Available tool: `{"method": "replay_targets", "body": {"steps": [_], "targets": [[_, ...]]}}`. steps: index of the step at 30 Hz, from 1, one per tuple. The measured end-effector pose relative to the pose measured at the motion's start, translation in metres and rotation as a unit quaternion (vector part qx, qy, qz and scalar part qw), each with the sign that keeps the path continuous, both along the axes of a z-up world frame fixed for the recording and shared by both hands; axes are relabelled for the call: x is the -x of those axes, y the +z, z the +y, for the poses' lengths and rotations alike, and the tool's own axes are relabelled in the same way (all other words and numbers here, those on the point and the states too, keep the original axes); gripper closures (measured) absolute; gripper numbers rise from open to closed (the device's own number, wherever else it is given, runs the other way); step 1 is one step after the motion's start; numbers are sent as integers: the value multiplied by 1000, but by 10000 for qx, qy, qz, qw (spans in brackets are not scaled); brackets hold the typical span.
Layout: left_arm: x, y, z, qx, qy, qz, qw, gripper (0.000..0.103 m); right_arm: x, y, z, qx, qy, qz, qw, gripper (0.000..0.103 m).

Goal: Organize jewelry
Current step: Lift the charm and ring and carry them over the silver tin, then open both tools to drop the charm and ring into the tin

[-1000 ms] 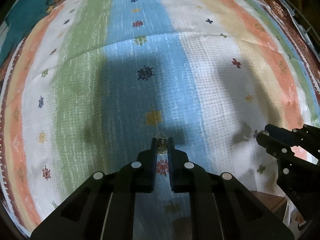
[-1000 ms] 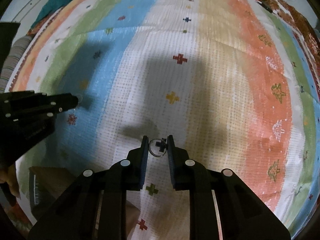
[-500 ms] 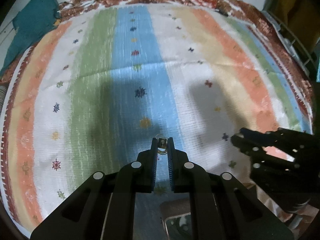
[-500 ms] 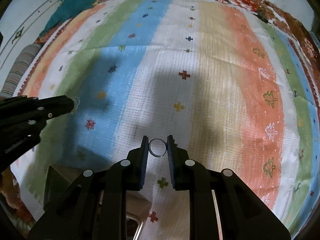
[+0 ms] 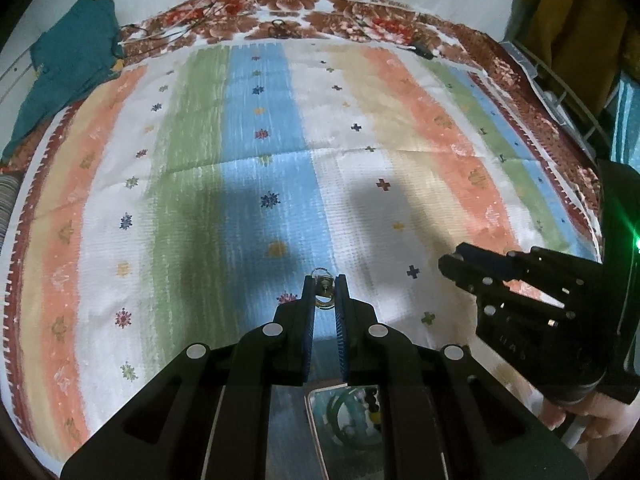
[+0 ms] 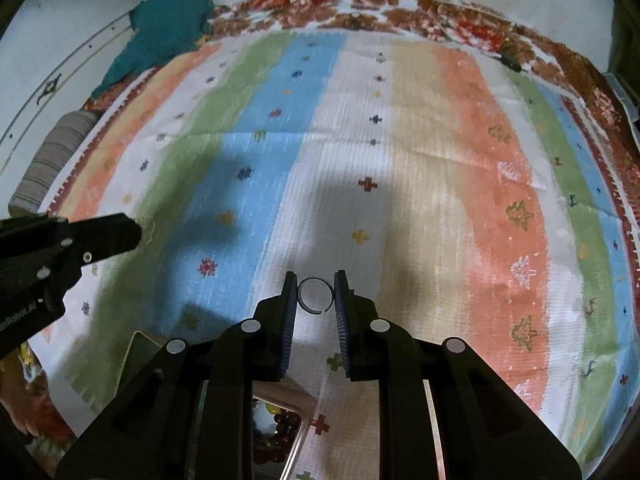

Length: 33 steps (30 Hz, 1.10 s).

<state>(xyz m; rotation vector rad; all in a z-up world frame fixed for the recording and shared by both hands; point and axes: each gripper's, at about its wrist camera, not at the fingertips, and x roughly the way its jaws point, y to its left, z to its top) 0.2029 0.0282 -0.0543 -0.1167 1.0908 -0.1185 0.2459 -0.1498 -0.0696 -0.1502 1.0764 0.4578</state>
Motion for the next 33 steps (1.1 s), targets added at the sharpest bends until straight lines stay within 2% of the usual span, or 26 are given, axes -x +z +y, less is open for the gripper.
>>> {"method": "replay_targets", "body": {"steps": [21,33], "targets": [[62,44,-15,200,-281,-621,9975,94,56,42,-3,-274,300,-635,9971,84],[87,54,-20,283,-378,-792,9957,94,79,47,-7,-388,480,-650,9960,84]]}}
